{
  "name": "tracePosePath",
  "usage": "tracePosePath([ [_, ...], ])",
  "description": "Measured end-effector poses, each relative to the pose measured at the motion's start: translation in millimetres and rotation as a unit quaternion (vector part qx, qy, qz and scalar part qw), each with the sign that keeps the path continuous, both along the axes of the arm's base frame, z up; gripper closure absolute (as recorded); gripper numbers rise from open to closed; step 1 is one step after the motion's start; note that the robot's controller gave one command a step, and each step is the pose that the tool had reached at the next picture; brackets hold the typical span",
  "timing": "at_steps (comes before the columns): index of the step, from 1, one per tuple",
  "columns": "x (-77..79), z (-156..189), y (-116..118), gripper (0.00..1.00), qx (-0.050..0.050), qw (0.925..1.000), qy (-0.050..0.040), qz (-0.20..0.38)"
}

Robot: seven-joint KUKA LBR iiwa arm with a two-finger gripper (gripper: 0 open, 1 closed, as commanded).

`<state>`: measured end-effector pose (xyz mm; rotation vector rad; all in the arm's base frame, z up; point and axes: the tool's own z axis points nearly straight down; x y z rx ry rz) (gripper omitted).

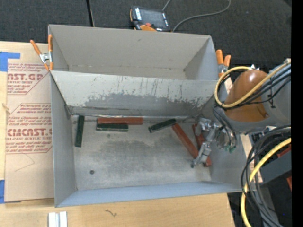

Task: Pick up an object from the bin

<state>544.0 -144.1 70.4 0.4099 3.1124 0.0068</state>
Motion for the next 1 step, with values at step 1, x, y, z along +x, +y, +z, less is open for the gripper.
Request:
tracePosePath([
  [1, -29.7, -0.3, 13.2, 0.00, -0.001, 0.9957, 0.0006, -0.093],
])
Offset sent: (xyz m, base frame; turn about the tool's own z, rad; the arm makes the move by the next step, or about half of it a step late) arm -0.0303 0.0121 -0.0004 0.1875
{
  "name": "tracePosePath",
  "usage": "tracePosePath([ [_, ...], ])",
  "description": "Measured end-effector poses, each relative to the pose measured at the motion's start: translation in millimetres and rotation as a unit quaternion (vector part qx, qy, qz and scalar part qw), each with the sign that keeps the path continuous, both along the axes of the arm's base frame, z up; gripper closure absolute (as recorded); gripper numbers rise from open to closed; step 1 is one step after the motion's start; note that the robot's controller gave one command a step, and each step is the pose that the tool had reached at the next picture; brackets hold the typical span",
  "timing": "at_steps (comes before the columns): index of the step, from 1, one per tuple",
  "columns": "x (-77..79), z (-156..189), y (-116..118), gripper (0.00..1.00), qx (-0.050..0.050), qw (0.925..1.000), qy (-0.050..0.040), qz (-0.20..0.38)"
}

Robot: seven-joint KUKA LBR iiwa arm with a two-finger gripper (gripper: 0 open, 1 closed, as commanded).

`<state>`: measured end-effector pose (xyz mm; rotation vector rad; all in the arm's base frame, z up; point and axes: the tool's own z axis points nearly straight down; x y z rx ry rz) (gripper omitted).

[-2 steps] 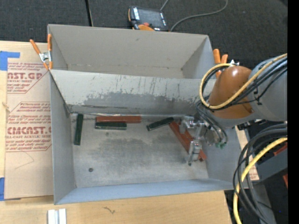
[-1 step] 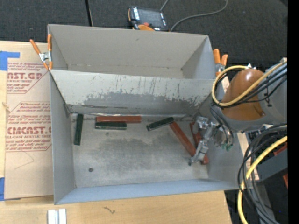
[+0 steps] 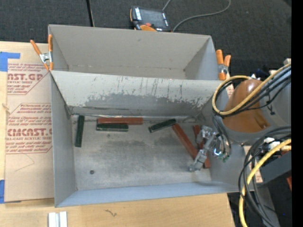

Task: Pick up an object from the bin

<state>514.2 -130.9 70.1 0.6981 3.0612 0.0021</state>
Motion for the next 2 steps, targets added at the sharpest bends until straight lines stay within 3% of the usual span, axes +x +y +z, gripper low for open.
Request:
tracePosePath([
  [1, 1.2, 0.8, -0.1, 1.00, 0.000, 1.0000, -0.0016, 0.000],
  [2, 64.9, 143.8, 7.4, 1.00, -0.003, 0.9855, -0.0039, 0.169],
])
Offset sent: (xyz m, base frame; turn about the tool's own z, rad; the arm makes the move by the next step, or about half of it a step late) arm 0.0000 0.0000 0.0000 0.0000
